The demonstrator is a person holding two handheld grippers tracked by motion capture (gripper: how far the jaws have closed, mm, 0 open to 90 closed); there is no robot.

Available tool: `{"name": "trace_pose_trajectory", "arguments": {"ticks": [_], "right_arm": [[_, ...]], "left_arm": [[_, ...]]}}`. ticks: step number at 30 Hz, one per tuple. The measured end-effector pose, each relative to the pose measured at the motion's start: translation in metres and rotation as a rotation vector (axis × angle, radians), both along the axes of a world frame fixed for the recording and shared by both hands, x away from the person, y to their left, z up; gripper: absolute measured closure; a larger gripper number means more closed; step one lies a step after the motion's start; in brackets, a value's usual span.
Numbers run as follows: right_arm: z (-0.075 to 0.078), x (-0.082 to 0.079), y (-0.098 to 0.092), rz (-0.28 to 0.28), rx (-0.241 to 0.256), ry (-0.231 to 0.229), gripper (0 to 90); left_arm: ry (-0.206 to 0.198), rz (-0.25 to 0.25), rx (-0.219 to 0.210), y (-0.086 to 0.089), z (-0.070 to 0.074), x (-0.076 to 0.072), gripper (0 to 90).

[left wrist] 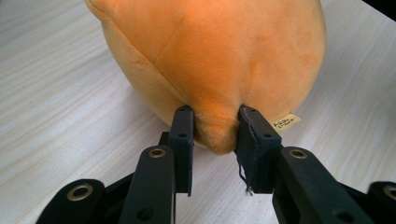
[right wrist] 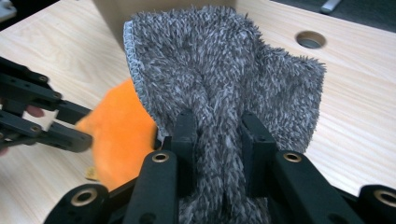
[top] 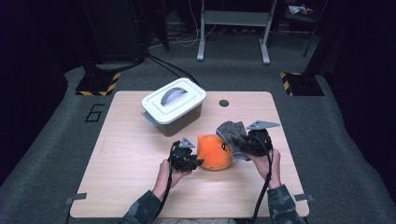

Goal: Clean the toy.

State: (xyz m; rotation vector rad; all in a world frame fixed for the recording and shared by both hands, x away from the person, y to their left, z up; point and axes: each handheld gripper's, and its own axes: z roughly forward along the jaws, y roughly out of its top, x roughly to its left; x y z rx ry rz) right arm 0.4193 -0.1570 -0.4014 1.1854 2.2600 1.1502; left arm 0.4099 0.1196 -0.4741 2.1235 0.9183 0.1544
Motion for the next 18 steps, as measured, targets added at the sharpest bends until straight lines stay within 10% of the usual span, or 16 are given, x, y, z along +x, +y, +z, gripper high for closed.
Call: {"name": "trace_pose_trajectory", "arguments": {"ticks": [18], "right_arm": [[0.001,0.01,0.073,0.135,-0.072,0.016,70.5]], "left_arm": [[-0.049,0.0,-0.044,-0.005,0.002,-0.004,75.0]]}}
